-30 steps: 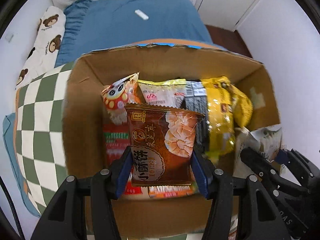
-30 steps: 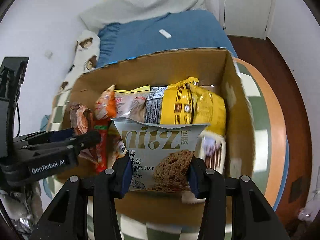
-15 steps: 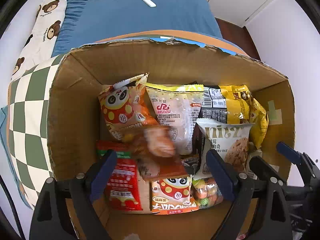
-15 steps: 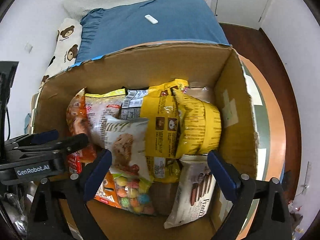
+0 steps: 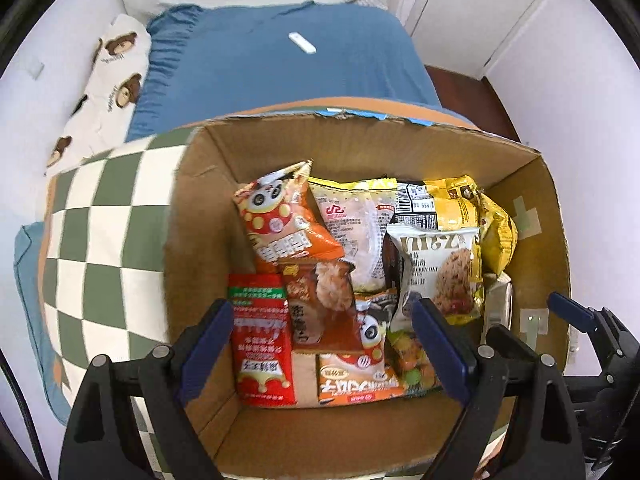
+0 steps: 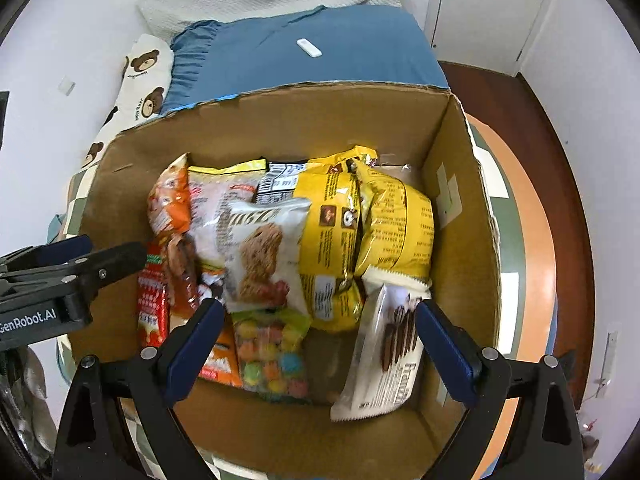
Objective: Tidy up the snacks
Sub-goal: 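Lower both held bags into the box and open both tools, then lift both tools away from the box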
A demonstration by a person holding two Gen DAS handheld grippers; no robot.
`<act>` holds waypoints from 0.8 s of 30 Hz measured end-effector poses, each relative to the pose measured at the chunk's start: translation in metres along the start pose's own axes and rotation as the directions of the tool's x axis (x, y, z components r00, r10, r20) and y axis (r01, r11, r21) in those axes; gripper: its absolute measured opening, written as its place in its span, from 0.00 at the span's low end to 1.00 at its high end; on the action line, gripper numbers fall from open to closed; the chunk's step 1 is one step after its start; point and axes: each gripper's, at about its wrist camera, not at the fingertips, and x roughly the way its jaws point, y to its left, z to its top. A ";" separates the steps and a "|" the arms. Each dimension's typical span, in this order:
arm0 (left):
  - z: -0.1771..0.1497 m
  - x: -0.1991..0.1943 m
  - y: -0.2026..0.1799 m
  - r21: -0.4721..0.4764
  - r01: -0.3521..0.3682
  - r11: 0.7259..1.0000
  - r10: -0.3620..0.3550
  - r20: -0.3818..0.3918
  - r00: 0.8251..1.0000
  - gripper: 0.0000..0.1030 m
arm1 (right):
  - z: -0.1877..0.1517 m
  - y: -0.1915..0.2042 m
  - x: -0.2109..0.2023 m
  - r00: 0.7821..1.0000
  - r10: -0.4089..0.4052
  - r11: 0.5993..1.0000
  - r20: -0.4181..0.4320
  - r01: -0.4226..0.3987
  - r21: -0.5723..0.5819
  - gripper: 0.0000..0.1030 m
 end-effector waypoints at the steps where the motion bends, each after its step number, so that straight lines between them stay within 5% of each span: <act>1: -0.005 -0.006 0.000 0.002 -0.004 1.000 0.004 0.018 1.000 0.89 | -0.004 0.001 -0.004 1.000 0.000 1.000 0.008 0.000 -0.003 0.95; 13: -0.055 -0.066 -0.001 0.003 -0.005 1.000 0.005 0.165 0.986 0.89 | -0.049 0.009 -0.058 0.993 0.002 1.000 0.119 0.001 -0.030 0.95; 24: -0.113 -0.124 -0.010 0.024 -0.064 0.998 0.053 0.323 0.945 0.89 | -0.097 0.012 -0.120 0.967 -0.020 0.999 0.254 0.031 -0.040 0.95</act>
